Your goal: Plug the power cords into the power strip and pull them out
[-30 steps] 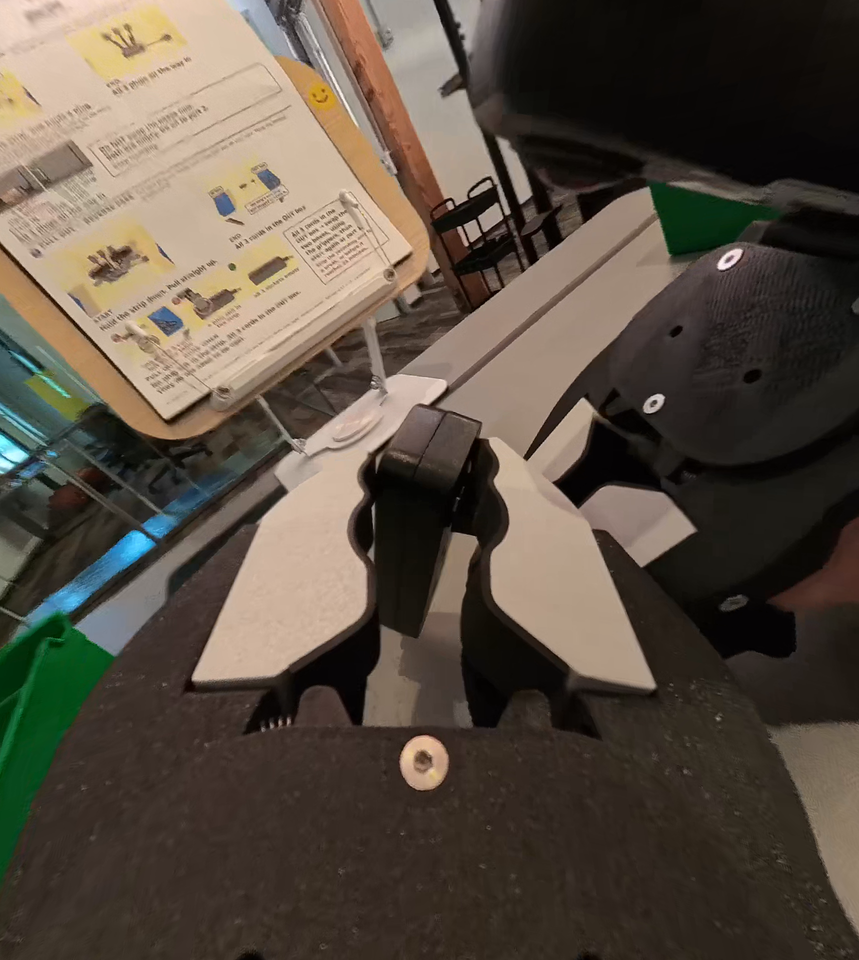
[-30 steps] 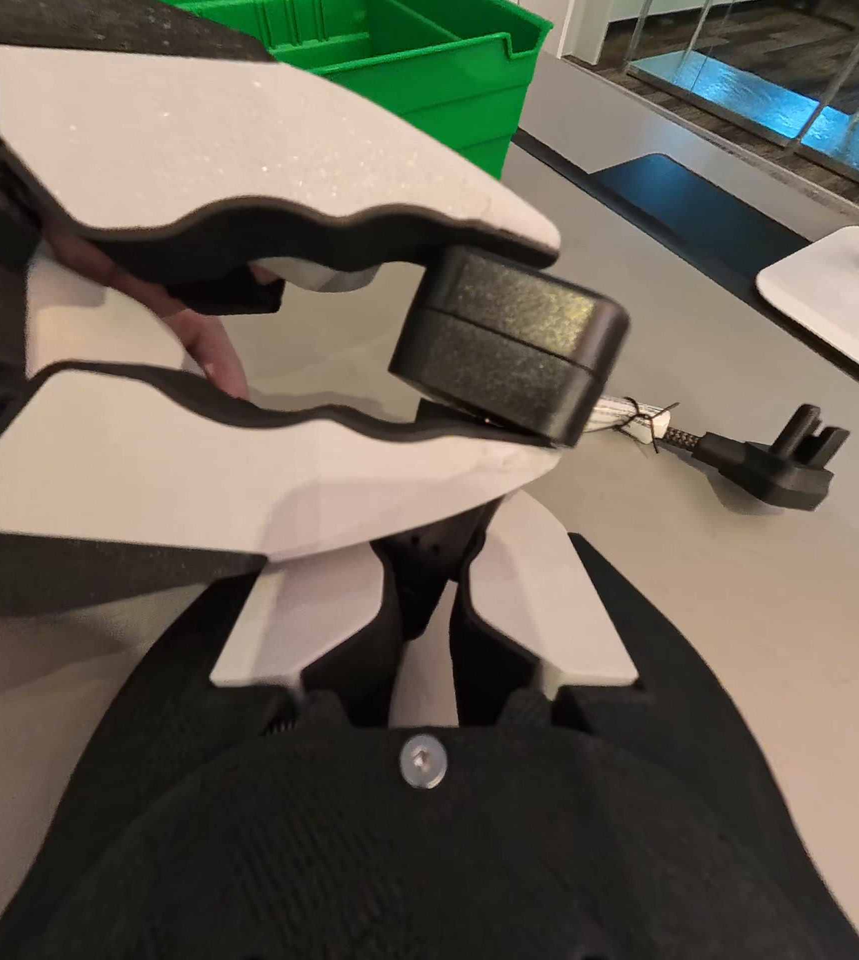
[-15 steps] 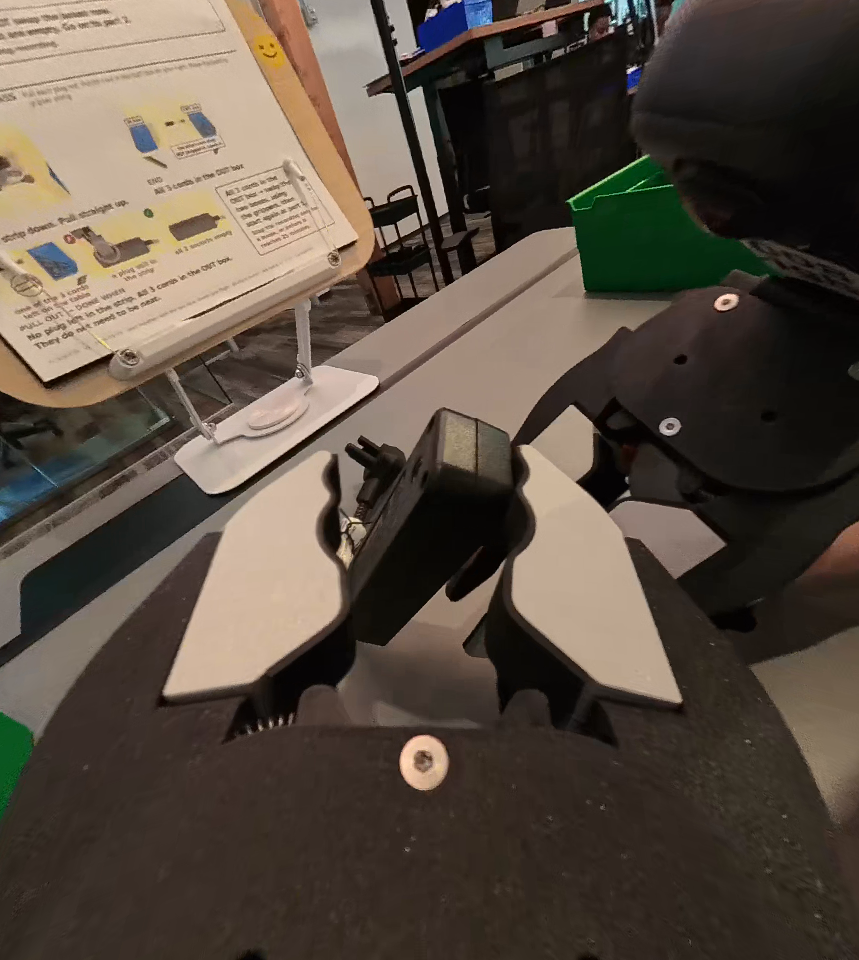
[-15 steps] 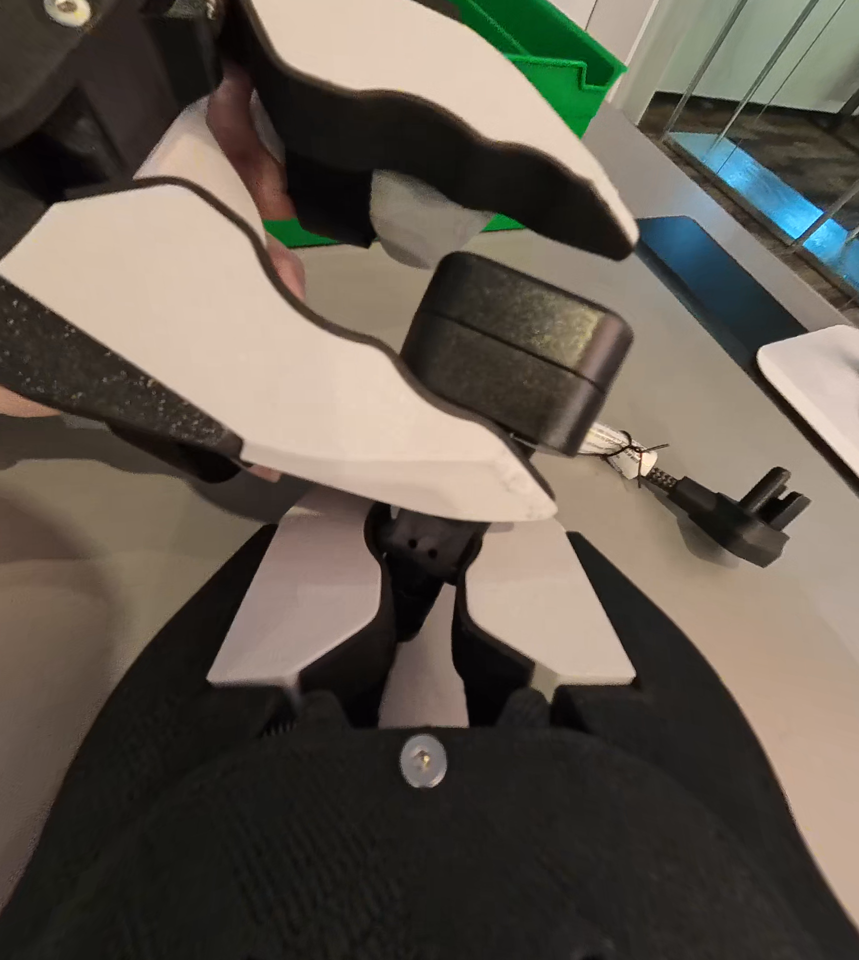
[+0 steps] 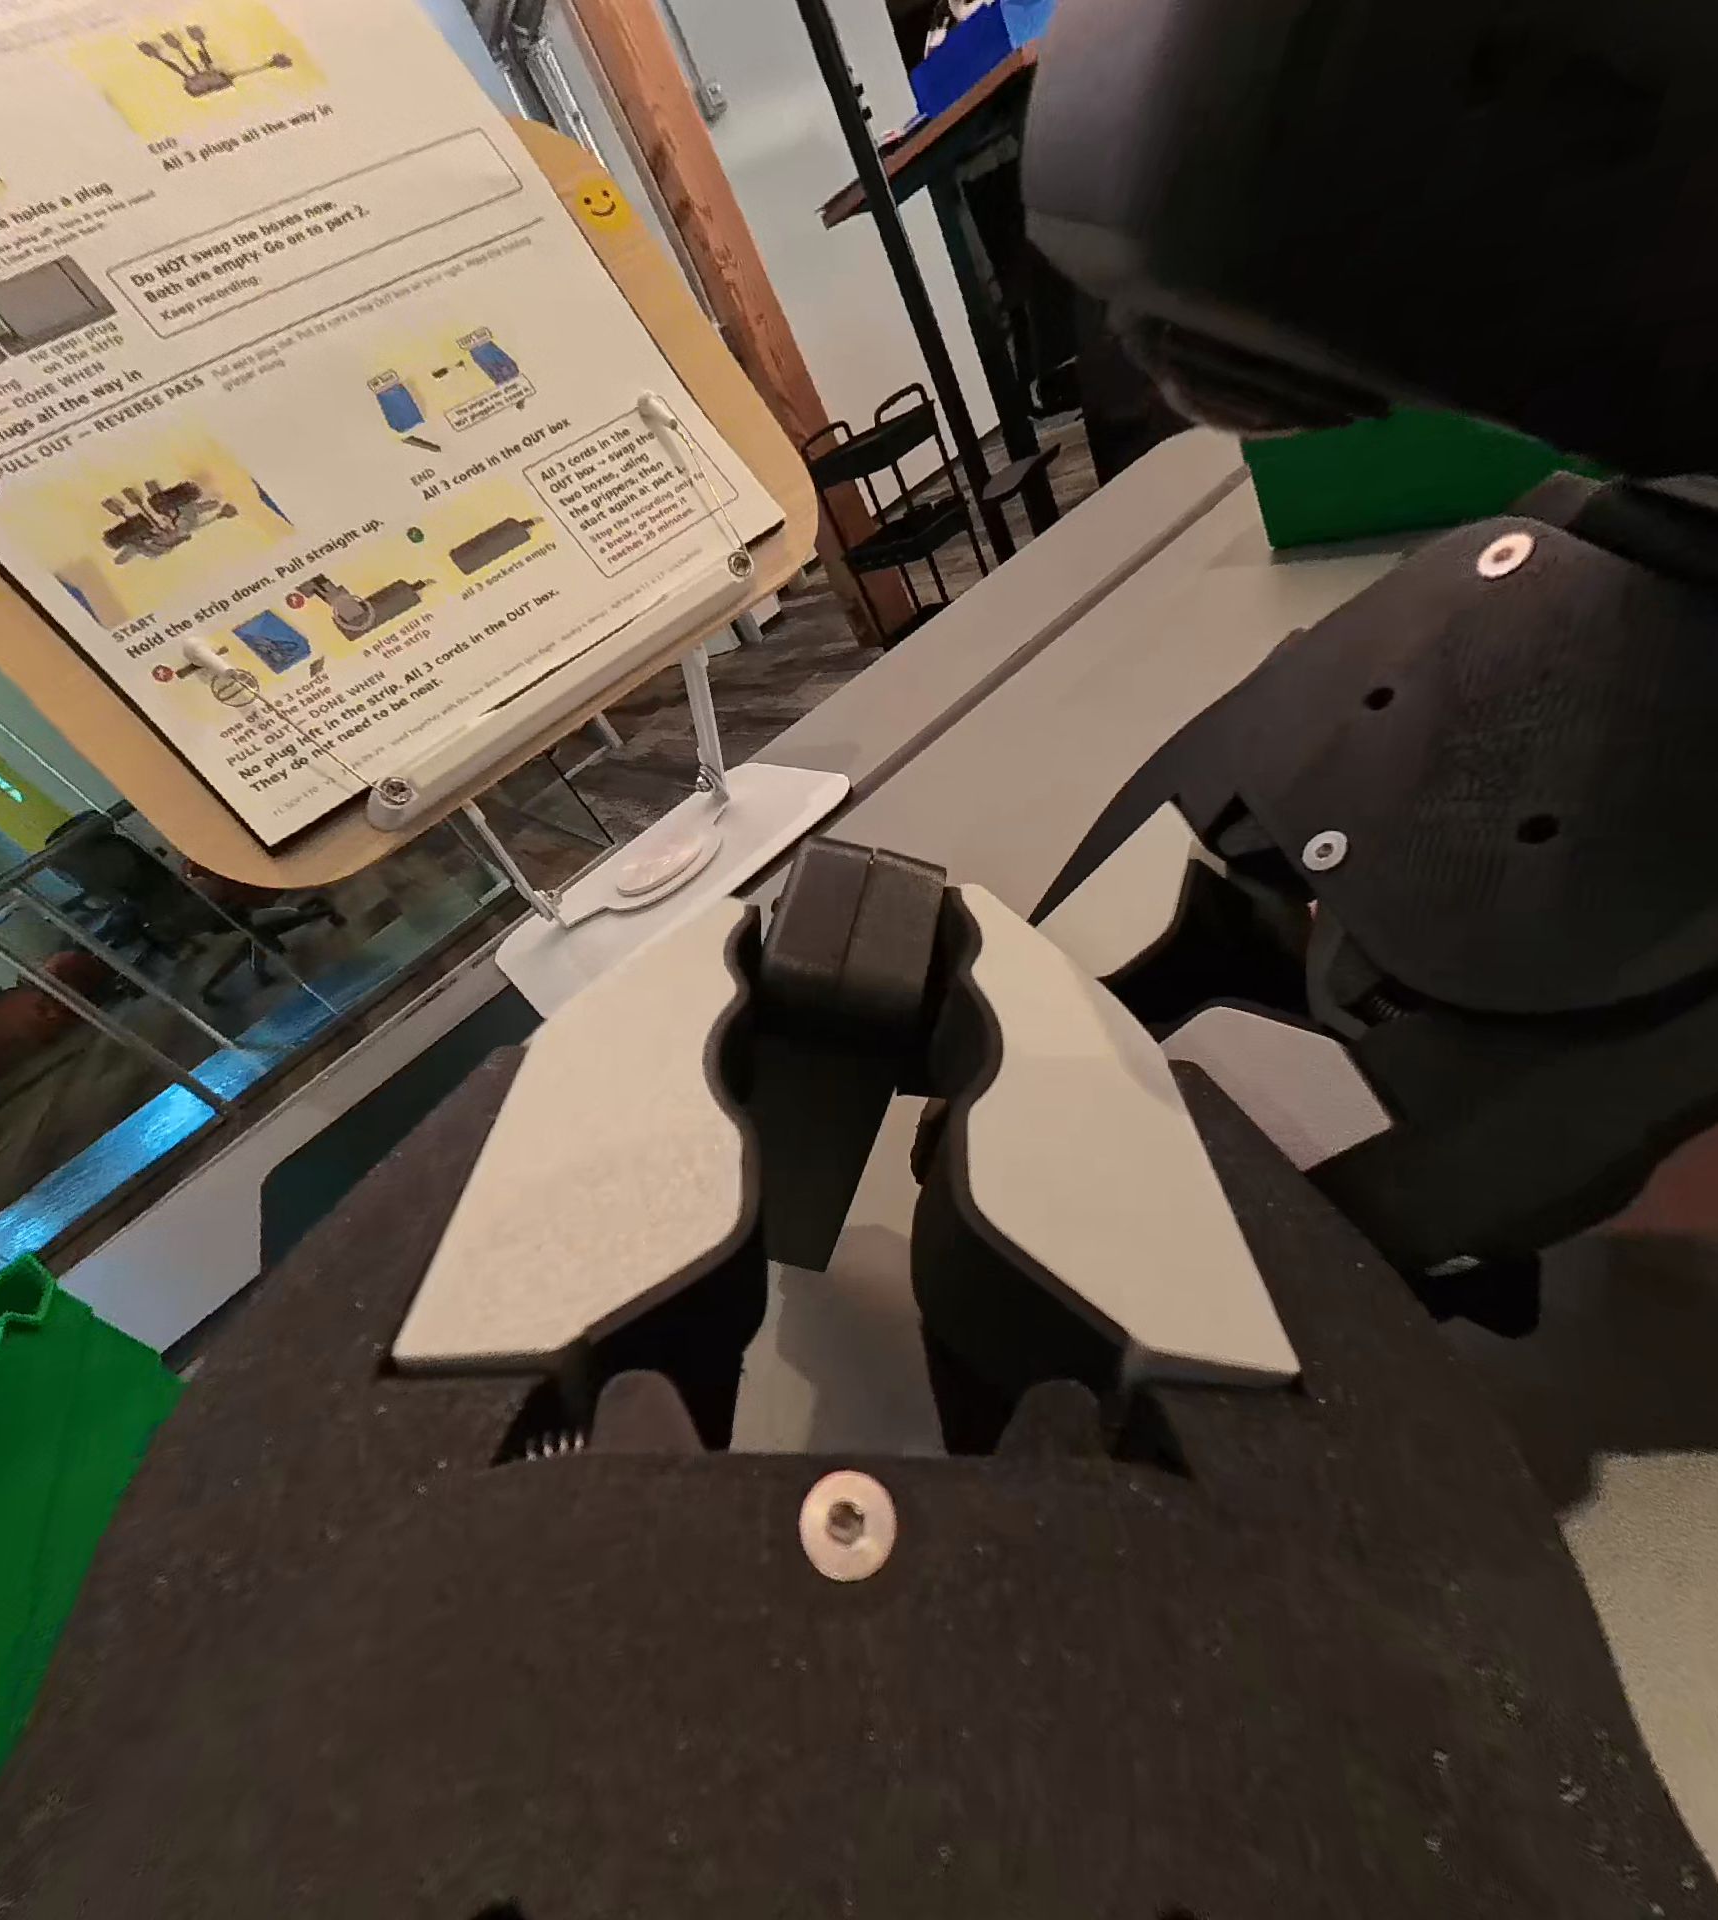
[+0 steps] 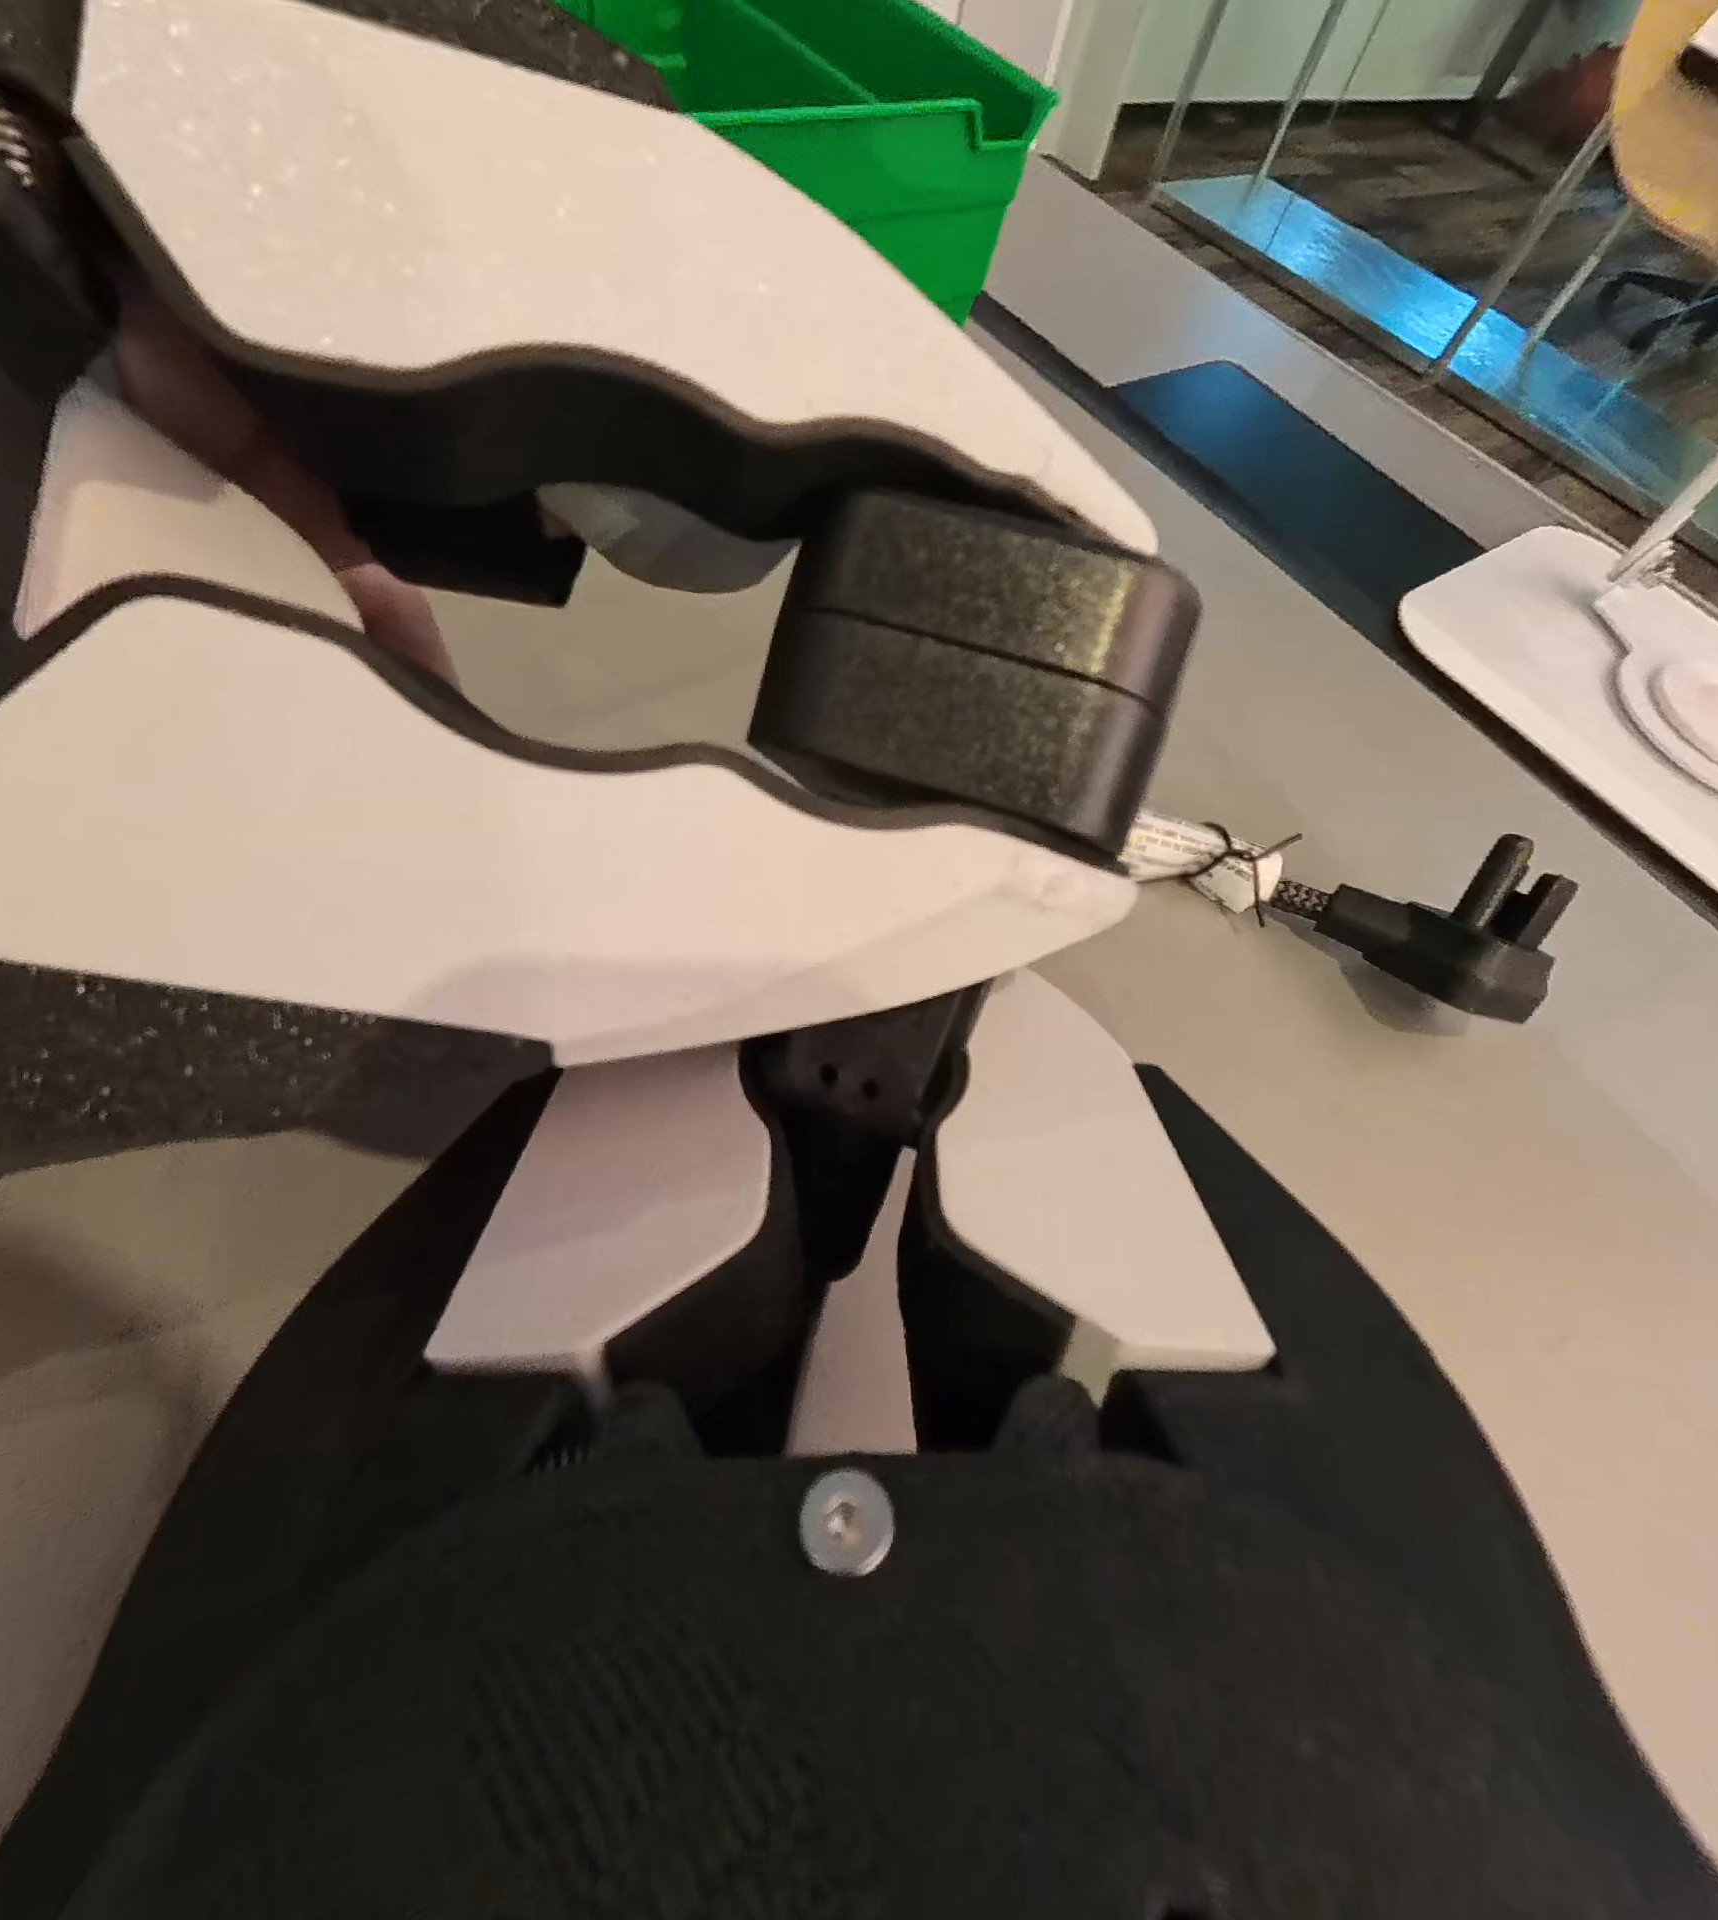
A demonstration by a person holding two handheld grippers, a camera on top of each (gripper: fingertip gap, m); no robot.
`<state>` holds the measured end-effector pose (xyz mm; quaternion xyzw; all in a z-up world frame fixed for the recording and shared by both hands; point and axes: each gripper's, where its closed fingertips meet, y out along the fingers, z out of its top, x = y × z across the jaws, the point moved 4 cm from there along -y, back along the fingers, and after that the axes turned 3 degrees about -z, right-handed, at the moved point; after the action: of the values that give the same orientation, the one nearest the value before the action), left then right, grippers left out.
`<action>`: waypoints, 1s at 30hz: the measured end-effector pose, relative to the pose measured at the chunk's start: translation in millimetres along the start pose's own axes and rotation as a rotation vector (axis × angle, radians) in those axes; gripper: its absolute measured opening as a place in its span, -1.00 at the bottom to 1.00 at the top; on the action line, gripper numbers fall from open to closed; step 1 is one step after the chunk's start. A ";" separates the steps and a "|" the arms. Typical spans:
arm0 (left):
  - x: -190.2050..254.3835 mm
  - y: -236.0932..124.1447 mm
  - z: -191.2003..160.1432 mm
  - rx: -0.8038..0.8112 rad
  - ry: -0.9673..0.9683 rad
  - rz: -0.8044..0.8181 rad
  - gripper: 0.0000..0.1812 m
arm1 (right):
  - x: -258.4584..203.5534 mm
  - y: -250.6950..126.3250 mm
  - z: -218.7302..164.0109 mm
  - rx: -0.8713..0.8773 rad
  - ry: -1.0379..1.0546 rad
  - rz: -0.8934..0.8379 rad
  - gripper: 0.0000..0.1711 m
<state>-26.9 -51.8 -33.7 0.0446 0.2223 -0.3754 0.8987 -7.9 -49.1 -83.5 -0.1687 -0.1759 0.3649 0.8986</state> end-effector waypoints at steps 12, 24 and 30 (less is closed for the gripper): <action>-0.8 -5.4 0.2 0.025 0.045 -0.042 -0.69 | -1.8 -6.0 1.6 0.039 -0.154 0.125 -0.78; 2.8 -5.1 0.2 0.027 0.002 -0.136 -0.62 | 1.0 -11.9 -1.4 0.069 -0.284 0.218 -0.76; 11.2 -5.0 6.2 0.050 0.165 -0.031 -0.67 | -0.7 -10.9 -3.3 0.072 -0.259 0.193 -0.77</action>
<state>-21.1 -64.2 -32.5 0.0944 0.2866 -0.3898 0.8700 -0.4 -57.5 -81.9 -0.1041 -0.2602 0.4741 0.8347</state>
